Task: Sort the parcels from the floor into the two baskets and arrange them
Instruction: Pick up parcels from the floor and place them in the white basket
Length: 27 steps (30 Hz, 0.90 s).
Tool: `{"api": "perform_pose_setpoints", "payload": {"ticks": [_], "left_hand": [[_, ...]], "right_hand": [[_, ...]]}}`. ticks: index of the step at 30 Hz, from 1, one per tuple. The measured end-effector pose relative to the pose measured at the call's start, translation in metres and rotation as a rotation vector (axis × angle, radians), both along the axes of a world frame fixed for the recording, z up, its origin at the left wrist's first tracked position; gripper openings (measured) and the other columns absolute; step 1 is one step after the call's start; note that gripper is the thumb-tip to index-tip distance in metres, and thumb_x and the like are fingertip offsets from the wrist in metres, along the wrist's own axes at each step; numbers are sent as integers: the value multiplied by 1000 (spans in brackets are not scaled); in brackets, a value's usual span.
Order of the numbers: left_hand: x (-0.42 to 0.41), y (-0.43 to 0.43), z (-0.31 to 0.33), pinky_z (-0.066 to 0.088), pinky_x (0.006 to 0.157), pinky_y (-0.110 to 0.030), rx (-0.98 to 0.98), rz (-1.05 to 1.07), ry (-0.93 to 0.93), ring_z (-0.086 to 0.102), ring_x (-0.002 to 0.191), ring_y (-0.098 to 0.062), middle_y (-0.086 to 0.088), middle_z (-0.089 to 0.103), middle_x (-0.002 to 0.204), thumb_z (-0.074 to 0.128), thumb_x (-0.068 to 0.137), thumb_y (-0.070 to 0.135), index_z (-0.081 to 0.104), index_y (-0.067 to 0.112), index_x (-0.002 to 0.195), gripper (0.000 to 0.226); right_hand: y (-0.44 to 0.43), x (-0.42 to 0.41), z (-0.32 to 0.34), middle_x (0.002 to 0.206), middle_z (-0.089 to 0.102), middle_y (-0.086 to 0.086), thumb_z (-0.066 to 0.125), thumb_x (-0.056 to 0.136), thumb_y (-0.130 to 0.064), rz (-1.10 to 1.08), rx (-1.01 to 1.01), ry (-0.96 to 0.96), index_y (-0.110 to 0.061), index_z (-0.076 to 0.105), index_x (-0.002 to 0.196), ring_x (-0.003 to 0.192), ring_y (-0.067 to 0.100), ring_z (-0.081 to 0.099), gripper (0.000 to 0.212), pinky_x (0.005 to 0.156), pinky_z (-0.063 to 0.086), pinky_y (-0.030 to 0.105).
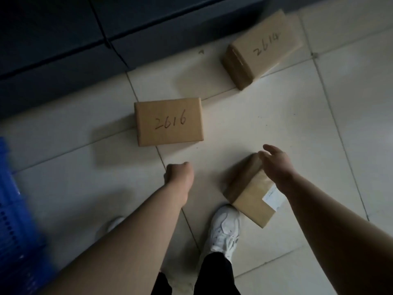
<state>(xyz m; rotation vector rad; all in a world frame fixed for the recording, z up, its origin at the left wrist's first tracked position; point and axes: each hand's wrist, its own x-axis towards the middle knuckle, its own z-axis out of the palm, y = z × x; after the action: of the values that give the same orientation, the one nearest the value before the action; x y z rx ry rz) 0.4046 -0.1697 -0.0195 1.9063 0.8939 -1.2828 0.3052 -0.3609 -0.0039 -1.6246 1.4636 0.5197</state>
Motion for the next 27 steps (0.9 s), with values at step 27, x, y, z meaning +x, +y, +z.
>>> {"api": "perform_pose_setpoints", "payload": {"ticks": [27], "left_hand": [[-43, -116, -14, 46, 97, -34, -118, -743, -471, 55, 108, -24, -4, 47, 128, 77, 72, 16, 38, 26, 141, 80]], "right_hand": [[-57, -107, -6, 105, 71, -1, 46, 86, 11, -524, 144, -331, -18, 69, 114, 88, 7, 64, 47, 74, 48, 16]]}}
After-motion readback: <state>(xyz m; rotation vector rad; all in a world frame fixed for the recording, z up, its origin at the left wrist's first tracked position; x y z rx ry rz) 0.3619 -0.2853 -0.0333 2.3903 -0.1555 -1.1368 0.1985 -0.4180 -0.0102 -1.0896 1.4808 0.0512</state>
